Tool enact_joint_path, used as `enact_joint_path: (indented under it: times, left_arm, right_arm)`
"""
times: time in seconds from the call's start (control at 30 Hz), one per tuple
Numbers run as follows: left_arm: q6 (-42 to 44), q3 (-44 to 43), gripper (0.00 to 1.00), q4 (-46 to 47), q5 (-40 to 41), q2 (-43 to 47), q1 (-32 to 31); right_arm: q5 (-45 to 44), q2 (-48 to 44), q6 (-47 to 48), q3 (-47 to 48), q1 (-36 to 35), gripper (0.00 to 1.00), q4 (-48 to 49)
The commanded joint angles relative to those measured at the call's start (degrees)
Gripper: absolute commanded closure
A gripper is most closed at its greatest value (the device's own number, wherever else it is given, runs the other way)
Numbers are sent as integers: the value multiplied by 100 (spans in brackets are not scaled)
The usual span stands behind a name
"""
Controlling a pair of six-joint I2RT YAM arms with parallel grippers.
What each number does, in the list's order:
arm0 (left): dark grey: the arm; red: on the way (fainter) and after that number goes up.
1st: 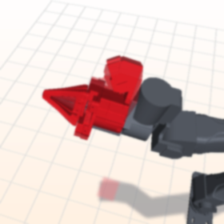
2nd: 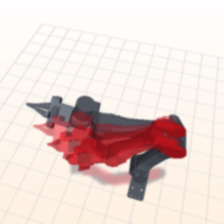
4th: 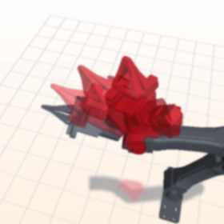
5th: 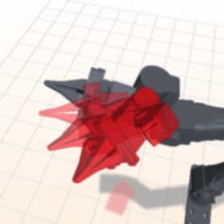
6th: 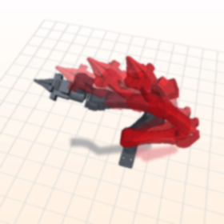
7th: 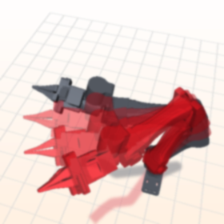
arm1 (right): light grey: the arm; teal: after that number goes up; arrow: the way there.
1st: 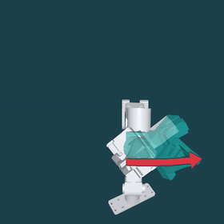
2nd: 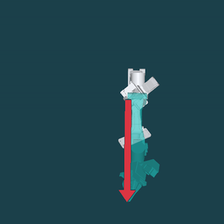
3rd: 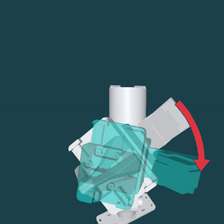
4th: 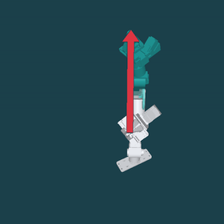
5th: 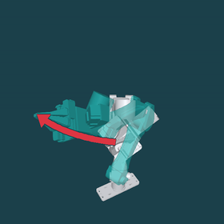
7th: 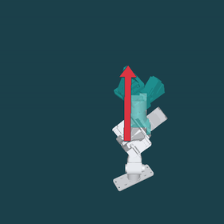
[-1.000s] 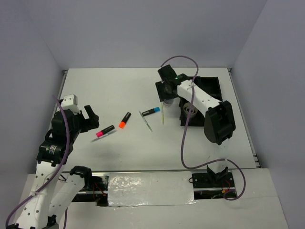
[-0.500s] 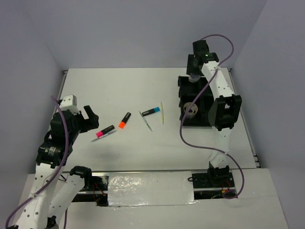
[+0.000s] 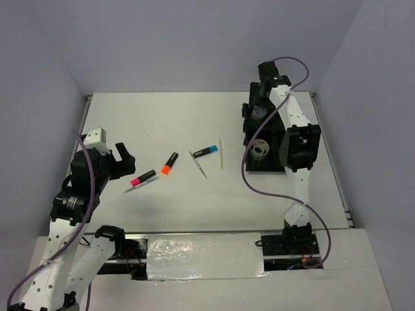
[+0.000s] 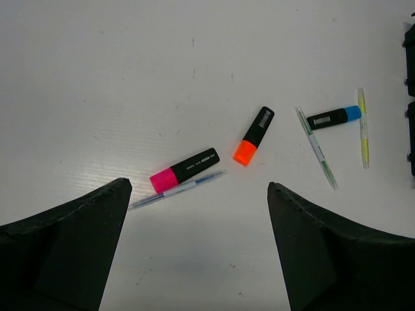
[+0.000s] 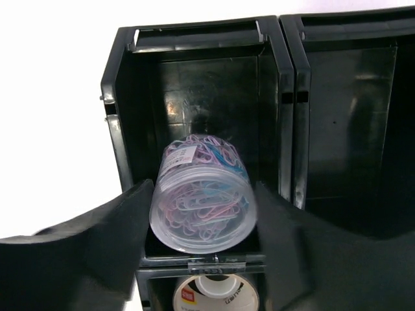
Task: Sort the stationery into containers
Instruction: Place the stationery in the storage box, then pick up the pen from the center of the board.
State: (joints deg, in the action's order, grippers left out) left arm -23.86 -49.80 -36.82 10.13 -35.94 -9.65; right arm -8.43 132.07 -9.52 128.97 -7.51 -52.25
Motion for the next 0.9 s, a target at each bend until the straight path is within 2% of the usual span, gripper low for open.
enact_joint_path:
  times: [0.0, 0.03, 0.07, 0.2, 0.33, 0.47, 0.57, 0.67, 0.77, 0.8, 0.87]
  left_arm:
    - [136, -30, 1, 263, -73, -27, -28]
    - [136, -30, 1, 263, -73, -35, -28]
    - [144, -38, 1, 263, -64, -53, -28]
    - [144, -38, 1, 254, -64, -106, -28]
    - [136, -38, 1, 254, -46, -88, -28]
    - [127, -38, 1, 245, -37, -97, -28]
    - [118, -47, 1, 236, -20, -106, -28]
    - [127, -38, 1, 245, -20, -106, -28]
    - [127, -39, 1, 245, -29, -106, -28]
    - [127, -38, 1, 245, -37, -97, -28]
    - [136, -38, 1, 254, -55, -71, -28]
  right_arm:
    - [52, 38, 20, 313, 4, 25, 101]
    - [52, 3, 3, 305, -5, 4, 101]
    - [60, -84, -6, 304, -14, 0, 101]
    - [288, -601, -85, 95, -110, 0, 188]
    - [87, -1148, -129, -179, -400, 0, 277]
    - [78, -1859, -112, -1378, -1329, 0, 689]
    - [-545, -2220, -443, -2135, -1893, 0, 944]
    - [-792, -2387, -778, -2742, -2483, 0, 1278]
    - [-739, -2397, -1174, -3210, -2703, 15, 1340]
    - [-748, -2397, -1253, -3333, -2721, 24, 1445]
    - [-635, -2353, -1342, -3641, -2730, 30, 1533]
